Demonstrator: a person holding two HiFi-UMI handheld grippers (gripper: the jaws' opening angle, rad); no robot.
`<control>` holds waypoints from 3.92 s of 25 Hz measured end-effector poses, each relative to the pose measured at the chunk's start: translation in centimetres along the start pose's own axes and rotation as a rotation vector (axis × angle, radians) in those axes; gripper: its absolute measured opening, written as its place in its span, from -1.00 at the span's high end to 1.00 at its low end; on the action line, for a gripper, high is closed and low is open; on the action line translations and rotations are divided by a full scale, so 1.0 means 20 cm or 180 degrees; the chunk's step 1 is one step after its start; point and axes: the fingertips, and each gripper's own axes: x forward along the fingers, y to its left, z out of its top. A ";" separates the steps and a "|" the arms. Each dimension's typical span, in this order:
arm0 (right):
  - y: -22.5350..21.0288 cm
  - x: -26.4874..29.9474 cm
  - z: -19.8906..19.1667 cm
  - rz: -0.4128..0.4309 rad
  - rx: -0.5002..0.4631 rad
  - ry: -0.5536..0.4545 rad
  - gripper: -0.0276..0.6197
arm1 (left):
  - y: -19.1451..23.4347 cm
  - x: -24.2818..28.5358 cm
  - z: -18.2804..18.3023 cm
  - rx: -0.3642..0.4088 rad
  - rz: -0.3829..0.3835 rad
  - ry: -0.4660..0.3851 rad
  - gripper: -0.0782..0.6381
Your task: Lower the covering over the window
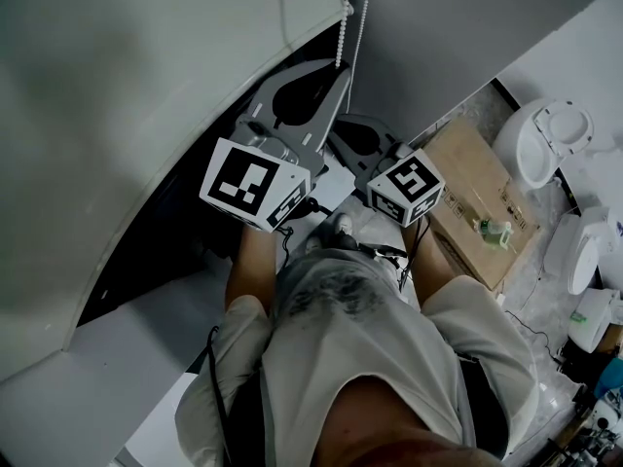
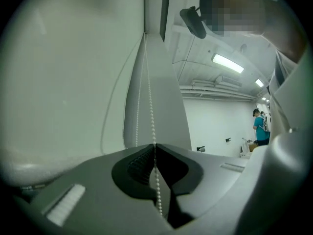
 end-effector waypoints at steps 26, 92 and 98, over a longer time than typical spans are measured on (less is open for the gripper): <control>0.07 0.01 -0.49 -0.0001 0.0290 0.0739 0.86 | -0.04 -0.14 -0.49 -0.0518 0.0085 0.0546 0.74; -0.04 -0.03 0.30 0.0011 -0.0283 -0.0480 0.86 | -0.15 -0.29 -0.93 -0.0749 0.0049 0.1145 0.74; -0.04 -0.03 0.21 0.0009 -0.0187 -0.0401 0.86 | -0.17 -0.33 -1.01 -0.0822 0.0059 0.1234 0.74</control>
